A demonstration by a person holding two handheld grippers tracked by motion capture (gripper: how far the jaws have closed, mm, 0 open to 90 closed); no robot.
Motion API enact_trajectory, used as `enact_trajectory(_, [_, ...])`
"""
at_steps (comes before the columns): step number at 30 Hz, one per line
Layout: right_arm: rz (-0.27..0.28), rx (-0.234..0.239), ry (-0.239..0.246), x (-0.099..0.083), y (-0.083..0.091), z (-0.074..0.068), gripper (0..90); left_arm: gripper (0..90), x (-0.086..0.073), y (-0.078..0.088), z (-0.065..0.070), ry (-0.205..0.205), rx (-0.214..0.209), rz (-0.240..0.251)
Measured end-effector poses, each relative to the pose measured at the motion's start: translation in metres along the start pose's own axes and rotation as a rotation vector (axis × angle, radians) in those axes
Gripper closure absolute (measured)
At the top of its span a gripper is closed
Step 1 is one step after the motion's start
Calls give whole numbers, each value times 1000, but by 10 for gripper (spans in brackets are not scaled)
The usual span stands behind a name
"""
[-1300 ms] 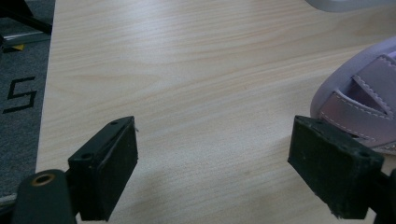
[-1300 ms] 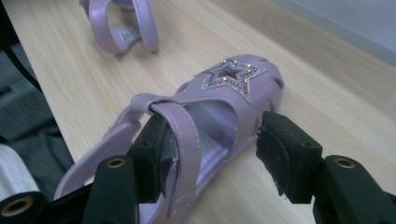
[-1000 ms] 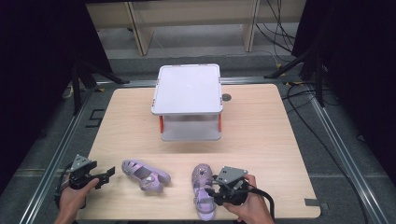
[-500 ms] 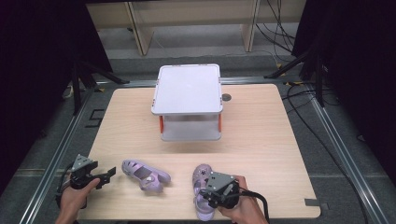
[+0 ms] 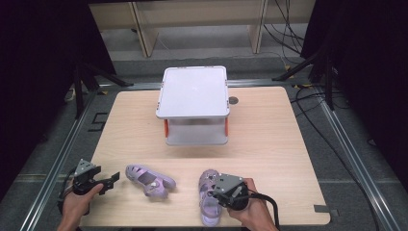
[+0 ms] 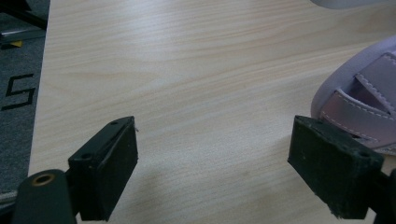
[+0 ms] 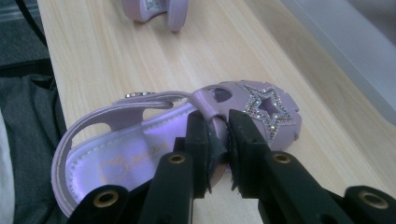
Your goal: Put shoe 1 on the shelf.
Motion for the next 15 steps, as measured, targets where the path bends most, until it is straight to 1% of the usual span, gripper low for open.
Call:
enact_trajectory(2, [7,7,-7,0,0,2,798,151,0,0,0,0,4,-2])
enact_trajectory(3, [19,11,-21,1,2,6,805,151,0,0,-1,0,2,-1])
enact_trajectory(5, [29,19,-33,2,5,11,811,151,0,0,-2,-3,10,-5])
enact_trajectory(6, [39,23,-41,2,6,14,813,151,0,-1,-2,3,2,-4])
enact_trajectory(9, [69,39,-83,3,10,21,818,151,-1,0,-2,2,-1,0])
enact_trajectory(11, [80,44,-108,4,12,25,819,151,-1,1,-2,2,6,0])
enact_trajectory(12, [85,50,-115,5,13,27,819,151,-1,2,-2,3,8,0])
enact_trajectory(13, [91,48,-117,6,14,30,819,151,-1,1,-2,7,1,7])
enact_trajectory(15, [95,54,-124,9,17,34,819,151,-1,1,-3,4,7,0])
Point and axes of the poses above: each handheld gripper's, and its own axes: y roughly backward along the jaws, x roughly out of its top, z roughly to its right, the point moved 5 cm from there along -y, roughly forward along the jaws, and after that the axes turned 10 degrees about y, right-handed, at the moved point
